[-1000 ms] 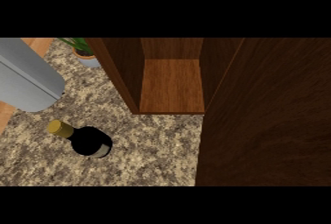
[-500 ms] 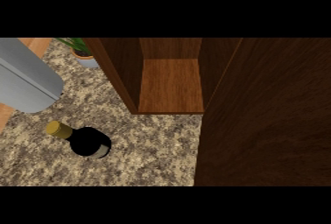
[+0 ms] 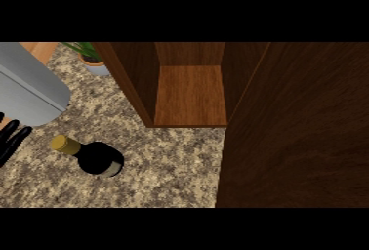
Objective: Pick up the wine, place it into the cabinet and close the cabinet
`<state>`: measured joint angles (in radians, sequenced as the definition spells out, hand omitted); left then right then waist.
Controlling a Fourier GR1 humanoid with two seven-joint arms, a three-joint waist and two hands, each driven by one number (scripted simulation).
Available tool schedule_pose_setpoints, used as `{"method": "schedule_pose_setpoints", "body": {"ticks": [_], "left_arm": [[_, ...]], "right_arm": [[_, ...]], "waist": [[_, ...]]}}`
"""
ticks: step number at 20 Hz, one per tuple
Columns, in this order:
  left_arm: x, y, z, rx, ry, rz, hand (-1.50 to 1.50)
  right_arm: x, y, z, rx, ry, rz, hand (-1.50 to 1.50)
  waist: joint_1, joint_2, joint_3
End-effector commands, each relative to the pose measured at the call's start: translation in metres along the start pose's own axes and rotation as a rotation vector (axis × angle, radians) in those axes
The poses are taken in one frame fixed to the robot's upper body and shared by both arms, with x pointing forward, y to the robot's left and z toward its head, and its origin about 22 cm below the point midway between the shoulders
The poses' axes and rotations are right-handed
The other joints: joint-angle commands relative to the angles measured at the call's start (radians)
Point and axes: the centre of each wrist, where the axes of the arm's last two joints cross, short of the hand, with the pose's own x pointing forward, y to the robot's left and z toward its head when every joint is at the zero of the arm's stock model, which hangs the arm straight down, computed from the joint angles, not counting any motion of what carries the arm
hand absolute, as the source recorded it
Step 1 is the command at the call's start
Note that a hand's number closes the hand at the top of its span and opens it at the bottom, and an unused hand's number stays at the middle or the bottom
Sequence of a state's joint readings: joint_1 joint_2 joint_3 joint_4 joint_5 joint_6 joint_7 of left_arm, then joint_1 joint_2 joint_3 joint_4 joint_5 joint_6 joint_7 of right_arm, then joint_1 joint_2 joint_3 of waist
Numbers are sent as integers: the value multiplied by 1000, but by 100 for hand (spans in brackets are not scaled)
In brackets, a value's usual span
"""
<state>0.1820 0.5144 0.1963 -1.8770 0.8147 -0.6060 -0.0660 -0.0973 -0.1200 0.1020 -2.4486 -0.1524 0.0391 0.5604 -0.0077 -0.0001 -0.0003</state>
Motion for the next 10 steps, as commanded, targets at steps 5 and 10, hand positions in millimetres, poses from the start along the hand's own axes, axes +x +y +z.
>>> {"method": "schedule_pose_setpoints", "body": {"ticks": [5, 10], "left_arm": [[-54, 25, -6, 12, 85, -27, -150], [-86, 36, -3, 2, 149, -7, -150]], "right_arm": [[18, 3, 13, 5, -36, -50, -150], [18, 10, 11, 23, -25, -41, -150]], "waist": [[2, 0, 0], [0, 0, -1]]}}
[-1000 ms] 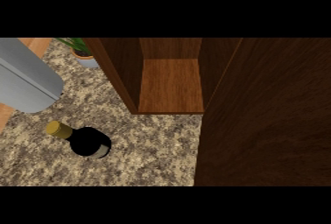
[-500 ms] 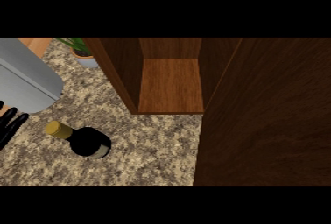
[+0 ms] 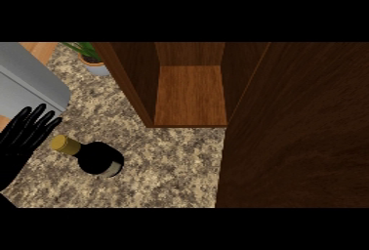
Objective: Pick up the wine, place it into the cabinet and close the cabinet
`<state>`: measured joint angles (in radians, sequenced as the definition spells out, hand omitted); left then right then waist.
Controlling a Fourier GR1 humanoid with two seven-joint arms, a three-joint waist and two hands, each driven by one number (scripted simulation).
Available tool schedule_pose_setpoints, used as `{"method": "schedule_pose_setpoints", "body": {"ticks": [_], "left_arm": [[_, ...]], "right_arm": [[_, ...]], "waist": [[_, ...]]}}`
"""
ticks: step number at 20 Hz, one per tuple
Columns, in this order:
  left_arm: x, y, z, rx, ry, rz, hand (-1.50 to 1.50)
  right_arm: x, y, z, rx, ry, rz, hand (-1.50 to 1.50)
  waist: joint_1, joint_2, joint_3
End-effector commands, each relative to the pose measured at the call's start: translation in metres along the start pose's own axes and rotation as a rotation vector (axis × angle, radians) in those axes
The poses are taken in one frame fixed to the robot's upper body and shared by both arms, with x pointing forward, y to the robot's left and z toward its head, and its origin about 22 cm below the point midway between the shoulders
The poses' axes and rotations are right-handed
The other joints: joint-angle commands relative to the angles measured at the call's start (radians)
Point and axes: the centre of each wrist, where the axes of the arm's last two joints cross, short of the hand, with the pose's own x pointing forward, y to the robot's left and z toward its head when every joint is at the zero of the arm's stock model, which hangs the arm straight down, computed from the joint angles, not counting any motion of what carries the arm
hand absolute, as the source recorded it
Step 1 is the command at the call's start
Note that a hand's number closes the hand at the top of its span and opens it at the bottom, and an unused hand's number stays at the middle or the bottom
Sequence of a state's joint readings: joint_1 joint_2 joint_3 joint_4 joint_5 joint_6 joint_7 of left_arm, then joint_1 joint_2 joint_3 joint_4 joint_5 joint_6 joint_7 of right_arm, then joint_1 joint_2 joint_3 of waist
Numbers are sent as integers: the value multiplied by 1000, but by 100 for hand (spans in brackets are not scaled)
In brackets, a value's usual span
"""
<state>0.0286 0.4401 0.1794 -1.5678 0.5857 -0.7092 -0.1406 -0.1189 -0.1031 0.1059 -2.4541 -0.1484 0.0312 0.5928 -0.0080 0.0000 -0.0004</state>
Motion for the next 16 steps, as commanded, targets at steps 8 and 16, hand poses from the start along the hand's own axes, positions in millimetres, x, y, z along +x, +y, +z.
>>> {"method": "schedule_pose_setpoints", "body": {"ticks": [8, 16], "left_arm": [[-74, 28, 0, 6, 53, 13, -150], [-108, 30, 19, -10, 95, 65, -150]], "right_arm": [[18, 16, 15, 30, -31, -24, -150], [8, 1, 4, 28, -40, -15, -150]], "waist": [[-3, 1, -1], [-1, 2, -1]]}}
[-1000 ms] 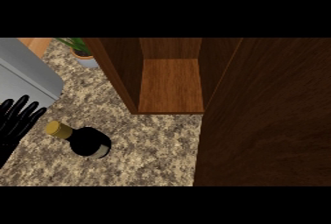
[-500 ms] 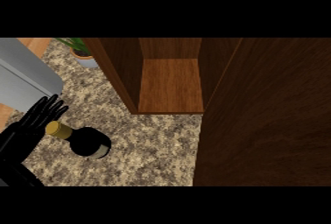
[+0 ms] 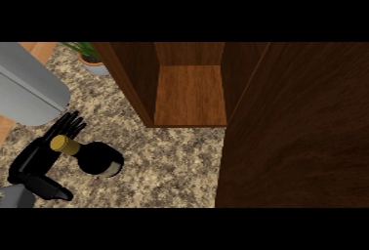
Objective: Pick up the wine, place it into the cabinet and close the cabinet
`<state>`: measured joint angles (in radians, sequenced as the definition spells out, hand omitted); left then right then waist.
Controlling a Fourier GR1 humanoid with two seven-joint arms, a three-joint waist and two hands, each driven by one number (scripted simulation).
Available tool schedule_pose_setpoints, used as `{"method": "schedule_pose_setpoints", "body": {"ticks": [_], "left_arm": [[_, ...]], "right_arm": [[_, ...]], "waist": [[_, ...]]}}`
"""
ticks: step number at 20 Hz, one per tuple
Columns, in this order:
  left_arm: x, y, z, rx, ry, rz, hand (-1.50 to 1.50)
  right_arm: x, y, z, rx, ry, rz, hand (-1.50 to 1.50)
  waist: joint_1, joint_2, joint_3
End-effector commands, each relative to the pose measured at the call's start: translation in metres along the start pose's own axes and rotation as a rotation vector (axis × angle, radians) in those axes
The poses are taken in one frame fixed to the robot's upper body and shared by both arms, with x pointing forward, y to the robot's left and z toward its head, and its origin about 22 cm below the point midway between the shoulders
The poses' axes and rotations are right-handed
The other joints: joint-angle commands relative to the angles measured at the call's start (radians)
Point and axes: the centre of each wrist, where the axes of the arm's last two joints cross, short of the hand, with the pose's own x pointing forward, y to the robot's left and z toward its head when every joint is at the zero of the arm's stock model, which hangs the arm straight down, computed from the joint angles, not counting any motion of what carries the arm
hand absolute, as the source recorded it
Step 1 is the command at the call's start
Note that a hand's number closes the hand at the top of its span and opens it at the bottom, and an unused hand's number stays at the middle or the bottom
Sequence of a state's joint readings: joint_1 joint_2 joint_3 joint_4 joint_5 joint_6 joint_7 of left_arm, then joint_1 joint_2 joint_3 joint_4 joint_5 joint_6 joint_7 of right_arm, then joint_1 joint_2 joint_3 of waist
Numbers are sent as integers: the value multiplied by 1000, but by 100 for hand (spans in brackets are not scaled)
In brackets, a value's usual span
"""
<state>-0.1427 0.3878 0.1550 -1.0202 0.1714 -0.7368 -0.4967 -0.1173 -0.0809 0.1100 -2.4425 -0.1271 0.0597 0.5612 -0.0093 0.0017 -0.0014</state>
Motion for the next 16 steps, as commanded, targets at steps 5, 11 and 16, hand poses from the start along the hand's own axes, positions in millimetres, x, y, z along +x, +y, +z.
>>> {"method": "schedule_pose_setpoints", "body": {"ticks": [5, 11, 16], "left_arm": [[-41, -11, -5, -87, -28, 66, -150], [-55, -13, -11, -75, -25, 134, -150], [-73, -30, -16, -105, -10, 207, -150]], "right_arm": [[10, 0, 11, -4, -34, -32, -150], [13, 5, 9, 17, -28, -28, -150], [16, -1, 11, 41, -39, -36, -150]], "waist": [[-5, 1, 0], [-9, 1, -1], [-18, 2, -1]]}}
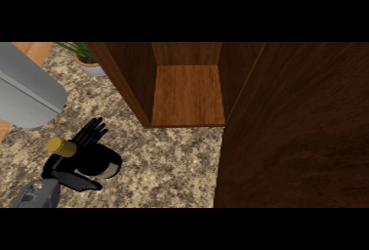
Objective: Pick up the wine, place it into the cabinet and close the cabinet
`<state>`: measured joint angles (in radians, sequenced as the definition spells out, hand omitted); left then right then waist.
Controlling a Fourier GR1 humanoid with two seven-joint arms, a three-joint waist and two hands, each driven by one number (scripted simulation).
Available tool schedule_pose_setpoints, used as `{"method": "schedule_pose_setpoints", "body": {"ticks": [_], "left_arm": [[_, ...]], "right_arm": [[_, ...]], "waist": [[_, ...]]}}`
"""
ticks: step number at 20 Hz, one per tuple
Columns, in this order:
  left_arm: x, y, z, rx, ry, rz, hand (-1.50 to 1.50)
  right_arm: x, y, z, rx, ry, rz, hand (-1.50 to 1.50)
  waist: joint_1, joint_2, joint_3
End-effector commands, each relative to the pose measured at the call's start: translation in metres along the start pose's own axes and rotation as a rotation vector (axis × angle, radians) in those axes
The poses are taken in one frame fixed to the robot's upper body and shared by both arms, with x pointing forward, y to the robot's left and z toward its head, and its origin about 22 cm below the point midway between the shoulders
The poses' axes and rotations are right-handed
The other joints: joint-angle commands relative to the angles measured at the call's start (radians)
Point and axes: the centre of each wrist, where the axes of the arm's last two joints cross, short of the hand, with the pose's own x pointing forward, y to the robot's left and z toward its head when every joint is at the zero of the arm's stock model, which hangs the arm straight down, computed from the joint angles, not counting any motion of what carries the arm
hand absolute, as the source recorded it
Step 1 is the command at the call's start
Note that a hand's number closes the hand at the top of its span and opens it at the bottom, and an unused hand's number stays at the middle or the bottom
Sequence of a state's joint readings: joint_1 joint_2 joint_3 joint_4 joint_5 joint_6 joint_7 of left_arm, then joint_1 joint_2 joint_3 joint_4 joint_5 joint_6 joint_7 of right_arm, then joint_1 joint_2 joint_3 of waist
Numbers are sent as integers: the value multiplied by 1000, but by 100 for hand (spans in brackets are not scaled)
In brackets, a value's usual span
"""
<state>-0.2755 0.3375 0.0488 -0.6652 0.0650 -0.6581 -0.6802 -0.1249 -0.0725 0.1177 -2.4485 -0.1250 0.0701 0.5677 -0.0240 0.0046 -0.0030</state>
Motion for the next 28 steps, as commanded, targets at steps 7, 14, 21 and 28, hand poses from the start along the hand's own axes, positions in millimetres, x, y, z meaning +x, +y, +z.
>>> {"method": "schedule_pose_setpoints", "body": {"ticks": [7, 14, 21, 28], "left_arm": [[-14, -4, 1, -146, -123, 158, -150], [-12, -15, -23, -158, -160, 157, -150], [-22, -20, -18, -116, -202, 172, 150], [-27, -47, -50, -172, -160, 239, 150]], "right_arm": [[9, -1, 3, 13, -20, -32, -150], [15, -1, 16, 9, -23, -35, -150], [10, -1, 12, 32, -4, -32, -150], [10, 4, 11, 21, 7, -43, -150]], "waist": [[0, 2, -1], [-2, -2, 1], [0, 0, 1], [-1, -1, 1]]}}
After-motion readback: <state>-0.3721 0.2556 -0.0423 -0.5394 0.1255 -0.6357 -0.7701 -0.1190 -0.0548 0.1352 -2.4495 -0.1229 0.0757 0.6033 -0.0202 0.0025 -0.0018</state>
